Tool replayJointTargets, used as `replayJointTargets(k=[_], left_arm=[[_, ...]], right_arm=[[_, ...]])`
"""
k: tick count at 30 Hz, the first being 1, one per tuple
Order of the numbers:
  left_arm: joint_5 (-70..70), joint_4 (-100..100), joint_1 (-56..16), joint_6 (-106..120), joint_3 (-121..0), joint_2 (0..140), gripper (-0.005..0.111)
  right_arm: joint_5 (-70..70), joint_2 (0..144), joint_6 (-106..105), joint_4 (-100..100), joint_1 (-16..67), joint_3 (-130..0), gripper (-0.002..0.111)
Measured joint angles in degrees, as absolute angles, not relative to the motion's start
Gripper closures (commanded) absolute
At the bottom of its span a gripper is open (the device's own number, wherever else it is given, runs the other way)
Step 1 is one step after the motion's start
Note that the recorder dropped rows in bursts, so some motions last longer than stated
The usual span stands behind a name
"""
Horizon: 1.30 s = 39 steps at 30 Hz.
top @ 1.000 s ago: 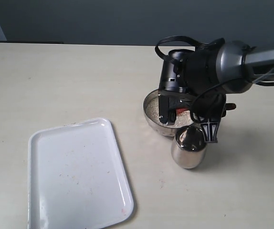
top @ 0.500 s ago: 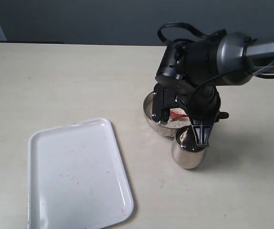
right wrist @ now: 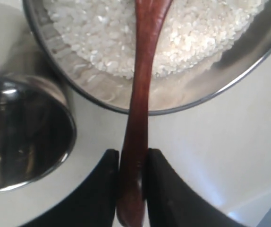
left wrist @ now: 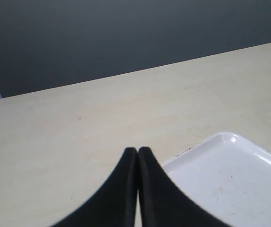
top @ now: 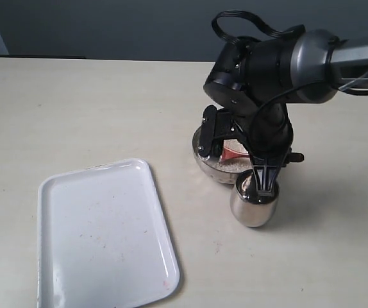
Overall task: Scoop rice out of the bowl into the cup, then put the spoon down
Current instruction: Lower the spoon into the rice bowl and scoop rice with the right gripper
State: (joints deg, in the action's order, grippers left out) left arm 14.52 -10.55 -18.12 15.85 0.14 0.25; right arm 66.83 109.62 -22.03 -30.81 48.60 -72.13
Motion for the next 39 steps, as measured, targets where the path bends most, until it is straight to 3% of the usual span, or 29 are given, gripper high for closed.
replayJointTargets(k=[39], left_arm=[[14.52, -10.55, -18.12, 15.85, 0.14, 0.25, 0.106]], right_arm=[[69.25, 106.76, -24.84, -13.99, 38.30, -72.13, 0.109]])
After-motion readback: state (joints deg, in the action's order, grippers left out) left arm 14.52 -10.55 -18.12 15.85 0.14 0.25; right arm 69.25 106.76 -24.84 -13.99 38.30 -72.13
